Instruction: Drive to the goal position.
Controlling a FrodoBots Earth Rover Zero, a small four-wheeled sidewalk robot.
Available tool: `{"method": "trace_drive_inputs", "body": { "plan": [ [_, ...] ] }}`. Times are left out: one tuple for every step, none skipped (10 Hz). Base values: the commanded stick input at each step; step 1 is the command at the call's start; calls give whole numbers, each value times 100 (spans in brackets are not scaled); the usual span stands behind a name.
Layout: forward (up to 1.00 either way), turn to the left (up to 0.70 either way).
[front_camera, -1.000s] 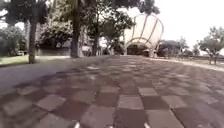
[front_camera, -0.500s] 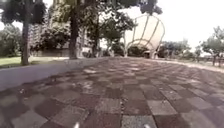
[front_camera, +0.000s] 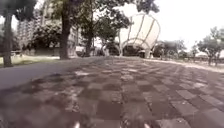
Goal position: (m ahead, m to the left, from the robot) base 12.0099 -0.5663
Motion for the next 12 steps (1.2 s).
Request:
{"method": "trace_drive_inputs", "body": {
  "plan": [
    [100,0],
    [100,0],
    [100,0],
    [100,0],
    [100,0],
    [100,0],
    [100,0],
    [100,0],
    [100,0],
    [100,0],
    [100,-12],
    [100,-27]
  ]
}}
